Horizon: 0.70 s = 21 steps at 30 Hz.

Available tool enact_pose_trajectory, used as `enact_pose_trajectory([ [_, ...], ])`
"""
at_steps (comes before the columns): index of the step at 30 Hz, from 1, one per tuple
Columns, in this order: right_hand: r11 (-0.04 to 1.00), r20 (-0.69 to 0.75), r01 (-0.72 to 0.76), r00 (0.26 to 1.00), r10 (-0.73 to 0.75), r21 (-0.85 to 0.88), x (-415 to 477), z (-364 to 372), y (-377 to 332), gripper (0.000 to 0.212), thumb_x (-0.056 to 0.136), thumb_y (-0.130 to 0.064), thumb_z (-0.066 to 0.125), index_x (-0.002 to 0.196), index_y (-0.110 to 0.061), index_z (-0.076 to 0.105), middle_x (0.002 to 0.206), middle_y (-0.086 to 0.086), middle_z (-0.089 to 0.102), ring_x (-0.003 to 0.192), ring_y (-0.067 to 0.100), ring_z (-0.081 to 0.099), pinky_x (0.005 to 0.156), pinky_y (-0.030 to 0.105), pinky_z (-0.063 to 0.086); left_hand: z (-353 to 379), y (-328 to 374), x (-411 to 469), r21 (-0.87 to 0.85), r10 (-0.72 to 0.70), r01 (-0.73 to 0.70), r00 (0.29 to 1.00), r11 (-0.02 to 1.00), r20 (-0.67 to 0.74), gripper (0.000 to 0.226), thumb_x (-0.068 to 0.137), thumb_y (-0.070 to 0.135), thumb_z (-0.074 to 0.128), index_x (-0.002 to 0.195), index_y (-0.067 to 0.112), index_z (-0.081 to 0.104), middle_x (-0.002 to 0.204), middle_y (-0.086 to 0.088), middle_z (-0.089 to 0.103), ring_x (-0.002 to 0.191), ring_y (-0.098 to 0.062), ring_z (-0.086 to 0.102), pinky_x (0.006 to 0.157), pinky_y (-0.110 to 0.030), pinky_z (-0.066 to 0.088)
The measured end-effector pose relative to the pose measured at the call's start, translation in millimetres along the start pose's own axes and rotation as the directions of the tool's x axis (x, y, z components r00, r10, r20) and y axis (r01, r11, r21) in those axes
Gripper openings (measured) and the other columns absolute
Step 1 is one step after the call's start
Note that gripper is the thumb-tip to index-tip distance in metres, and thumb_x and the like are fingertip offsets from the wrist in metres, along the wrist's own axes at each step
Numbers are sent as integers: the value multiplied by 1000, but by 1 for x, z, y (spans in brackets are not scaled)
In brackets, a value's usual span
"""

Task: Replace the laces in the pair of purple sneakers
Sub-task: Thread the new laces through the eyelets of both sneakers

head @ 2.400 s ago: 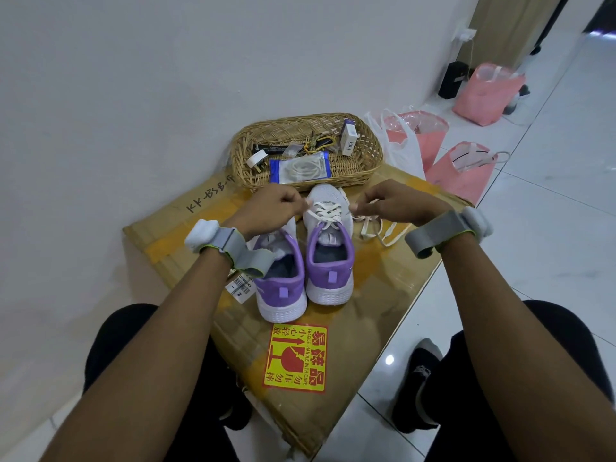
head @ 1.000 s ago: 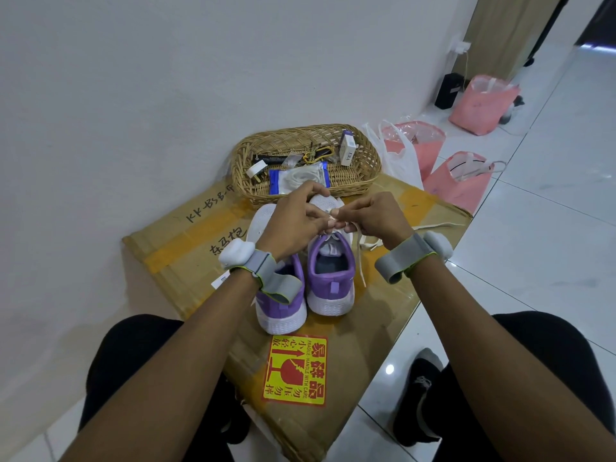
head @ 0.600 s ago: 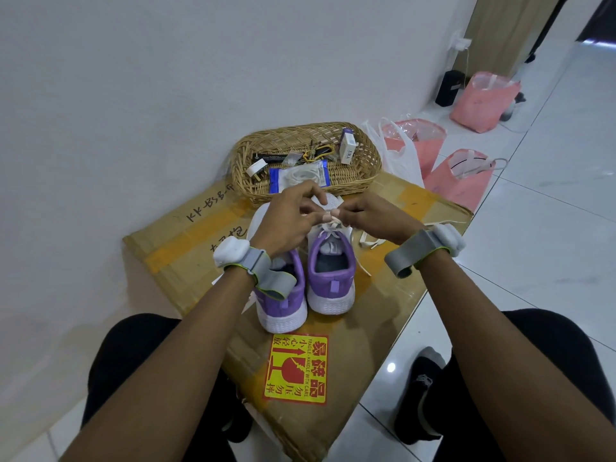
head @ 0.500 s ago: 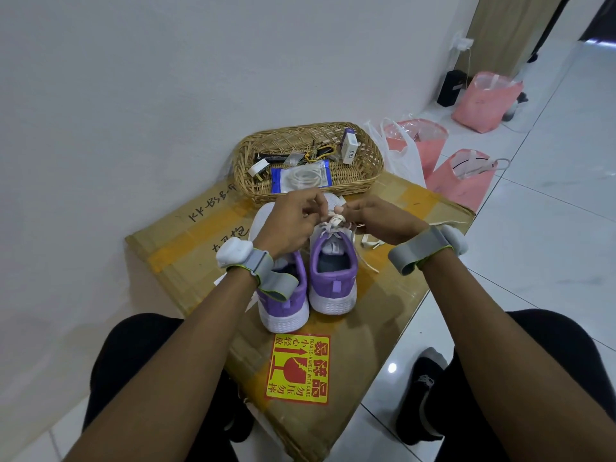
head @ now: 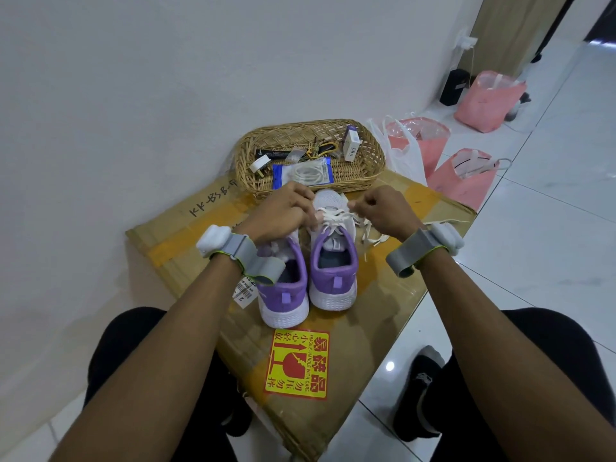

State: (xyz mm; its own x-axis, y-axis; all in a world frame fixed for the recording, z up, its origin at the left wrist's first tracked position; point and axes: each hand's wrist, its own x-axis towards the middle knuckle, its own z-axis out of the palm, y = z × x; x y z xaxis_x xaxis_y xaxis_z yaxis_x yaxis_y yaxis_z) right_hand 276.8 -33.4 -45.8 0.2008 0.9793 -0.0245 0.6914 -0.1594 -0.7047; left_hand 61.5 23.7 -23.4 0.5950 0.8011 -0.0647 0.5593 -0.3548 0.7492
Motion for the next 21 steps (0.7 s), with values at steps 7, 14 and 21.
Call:
enact_pose_trajectory([
  [7, 980, -124, -160, 982, 145, -116, 5, 7, 11, 33, 94, -23, 62, 63, -12, 57, 79, 15, 67, 75, 29, 57, 62, 27, 36, -18, -14, -3, 26, -70, 67, 989, 997, 129, 18, 81, 15, 78, 63, 18, 77, 122, -8, 53, 112, -19, 51, 90, -34, 46],
  [14, 981, -67, -48, 997, 36, -186, 4, 0, 21, 39, 94, -24, 63, 70, 6, 63, 69, 6, 67, 54, 10, 50, 53, 27, 35, -14, -10, -6, 187, -48, 1, 968, 982, 248, 21, 91, 17, 67, 77, 6, 77, 102, -22, 69, 94, -28, 58, 81, -33, 45],
  [21, 978, 304, -176, 943, 135, 111, -2, 3, 3, 42, 97, -46, 53, 96, -6, 66, 88, 7, 69, 76, 22, 69, 73, 35, 60, 4, -4, -6, 339, -71, -18, 966, 941, 249, 49, 80, 61, 72, 69, 14, 71, 55, 3, 53, 55, -13, 46, 54, -28, 33],
])
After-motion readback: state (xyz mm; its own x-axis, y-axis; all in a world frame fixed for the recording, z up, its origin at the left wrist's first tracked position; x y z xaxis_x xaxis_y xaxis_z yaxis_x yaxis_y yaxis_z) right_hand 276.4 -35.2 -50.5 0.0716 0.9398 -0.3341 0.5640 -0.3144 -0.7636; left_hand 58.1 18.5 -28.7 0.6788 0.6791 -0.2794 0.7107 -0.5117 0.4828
